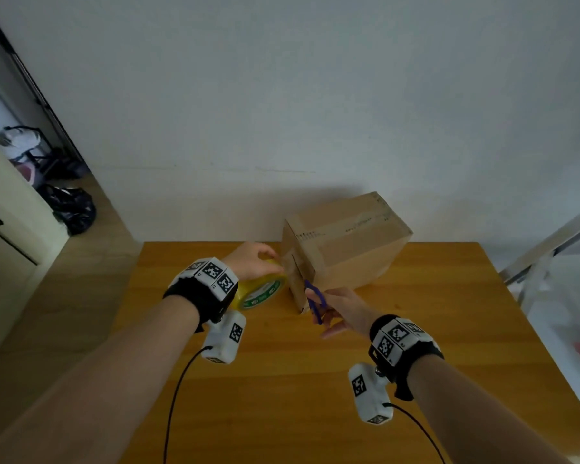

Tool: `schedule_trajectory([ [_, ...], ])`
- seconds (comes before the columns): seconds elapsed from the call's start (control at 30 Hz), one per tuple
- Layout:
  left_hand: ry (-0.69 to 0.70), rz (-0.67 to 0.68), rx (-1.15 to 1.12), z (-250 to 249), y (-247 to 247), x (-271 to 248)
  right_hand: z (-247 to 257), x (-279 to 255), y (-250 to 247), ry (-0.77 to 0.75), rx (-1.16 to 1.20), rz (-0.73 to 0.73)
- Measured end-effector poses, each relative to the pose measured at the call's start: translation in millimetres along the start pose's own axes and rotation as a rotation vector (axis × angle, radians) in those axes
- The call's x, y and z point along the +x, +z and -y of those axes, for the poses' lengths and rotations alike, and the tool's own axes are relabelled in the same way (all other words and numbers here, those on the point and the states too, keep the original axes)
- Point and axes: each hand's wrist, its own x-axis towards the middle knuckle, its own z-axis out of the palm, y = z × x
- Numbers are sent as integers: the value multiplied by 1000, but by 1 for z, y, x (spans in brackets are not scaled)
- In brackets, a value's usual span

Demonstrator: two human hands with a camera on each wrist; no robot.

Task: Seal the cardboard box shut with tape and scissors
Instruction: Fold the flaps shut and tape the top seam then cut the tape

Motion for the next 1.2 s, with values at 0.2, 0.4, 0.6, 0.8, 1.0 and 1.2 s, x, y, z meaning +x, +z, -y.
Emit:
schedule_trajectory([
  [0.2, -11, 60, 7, 8, 1, 5, 0, 6, 2, -8, 6, 5],
  [0.4, 42, 49, 7, 9, 0, 9, 5, 6, 5, -28, -9, -3],
  [0.6, 50, 36, 3, 13, 0, 11, 7, 3, 7, -66, -33, -10],
  [0.8, 32, 25, 3, 15, 0, 15, 7, 2, 8, -83, -31, -39],
  [1.0, 52, 6, 16, 17, 3, 18, 10, 2, 4, -117, -74, -46],
  [1.2, 72, -16, 118, 20, 3, 21, 12, 3, 2, -112, -111, -19],
])
